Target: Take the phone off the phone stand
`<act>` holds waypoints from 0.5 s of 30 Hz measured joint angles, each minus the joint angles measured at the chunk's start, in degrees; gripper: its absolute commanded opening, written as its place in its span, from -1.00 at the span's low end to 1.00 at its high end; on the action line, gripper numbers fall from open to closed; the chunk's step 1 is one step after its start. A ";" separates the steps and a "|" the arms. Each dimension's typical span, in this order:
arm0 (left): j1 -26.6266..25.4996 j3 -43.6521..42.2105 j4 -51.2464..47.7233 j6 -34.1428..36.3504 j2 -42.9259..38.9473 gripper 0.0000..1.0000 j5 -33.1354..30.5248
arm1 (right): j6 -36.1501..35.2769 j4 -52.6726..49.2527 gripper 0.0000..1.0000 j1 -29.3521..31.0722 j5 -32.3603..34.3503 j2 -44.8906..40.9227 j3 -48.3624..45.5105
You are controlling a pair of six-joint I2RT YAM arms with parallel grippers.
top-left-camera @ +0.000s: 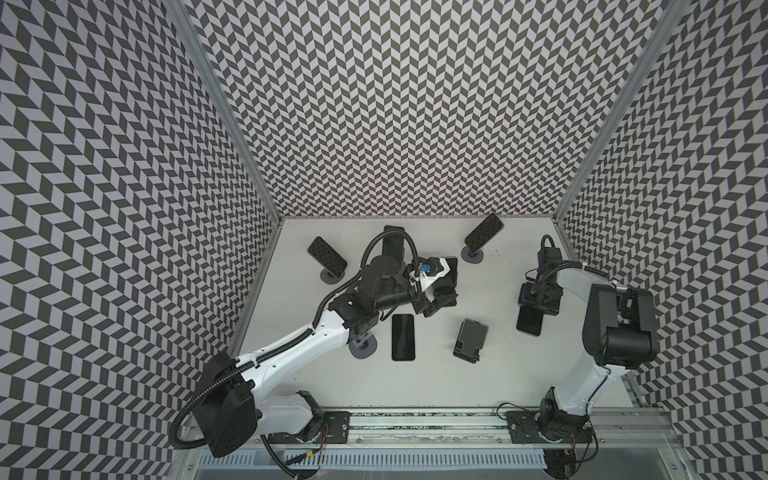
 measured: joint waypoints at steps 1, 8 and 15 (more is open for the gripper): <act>0.07 -0.04 -0.04 0.02 -0.48 0.68 0.00 | 0.02 -0.04 0.52 0.00 0.11 -0.31 0.00; 0.07 -0.26 -1.25 0.92 -2.34 0.68 -0.26 | 0.68 -0.24 0.89 0.00 1.01 -3.50 0.00; 0.07 -0.26 -2.78 2.16 -3.67 0.69 -0.85 | 1.07 -0.48 0.87 0.00 0.87 -6.99 0.00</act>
